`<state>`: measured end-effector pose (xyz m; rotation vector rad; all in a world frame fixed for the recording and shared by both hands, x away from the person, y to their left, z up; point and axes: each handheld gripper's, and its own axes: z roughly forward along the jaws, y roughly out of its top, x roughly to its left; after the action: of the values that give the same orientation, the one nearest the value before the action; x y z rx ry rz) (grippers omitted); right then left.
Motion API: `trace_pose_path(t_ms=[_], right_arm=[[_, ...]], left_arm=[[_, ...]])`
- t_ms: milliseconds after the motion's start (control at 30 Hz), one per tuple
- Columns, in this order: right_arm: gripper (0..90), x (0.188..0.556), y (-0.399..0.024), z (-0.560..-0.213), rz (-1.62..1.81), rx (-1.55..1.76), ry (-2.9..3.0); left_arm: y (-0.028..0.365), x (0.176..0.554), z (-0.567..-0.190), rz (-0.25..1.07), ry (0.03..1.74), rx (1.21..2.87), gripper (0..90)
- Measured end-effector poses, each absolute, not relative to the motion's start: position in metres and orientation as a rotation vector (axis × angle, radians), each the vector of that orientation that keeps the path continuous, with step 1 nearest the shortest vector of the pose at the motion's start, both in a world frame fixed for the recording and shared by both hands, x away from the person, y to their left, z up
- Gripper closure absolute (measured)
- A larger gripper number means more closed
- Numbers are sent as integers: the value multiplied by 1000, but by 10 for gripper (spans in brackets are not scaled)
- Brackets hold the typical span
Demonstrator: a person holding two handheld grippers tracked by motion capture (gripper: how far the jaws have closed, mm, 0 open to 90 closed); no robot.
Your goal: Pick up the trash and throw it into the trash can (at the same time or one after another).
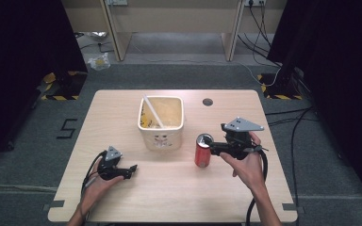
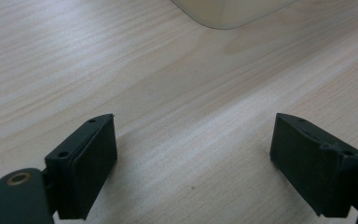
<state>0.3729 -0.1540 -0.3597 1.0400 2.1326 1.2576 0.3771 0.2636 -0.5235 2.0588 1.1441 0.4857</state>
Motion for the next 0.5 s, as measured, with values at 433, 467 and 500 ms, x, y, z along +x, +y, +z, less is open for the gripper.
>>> trace_pose_path(t_ms=[433,467,500], right_arm=[[193,361,-153,-374,1251,1010,2132],[191,360,-152,-375,1251,1009,2135],[189,359,-152,-376,1246,1007,2143]], left_arm=[[264,377,-524,486,1144,2058,137],[264,377,-523,485,1144,2060,136],[264,377,-524,486,1144,2058,137]])
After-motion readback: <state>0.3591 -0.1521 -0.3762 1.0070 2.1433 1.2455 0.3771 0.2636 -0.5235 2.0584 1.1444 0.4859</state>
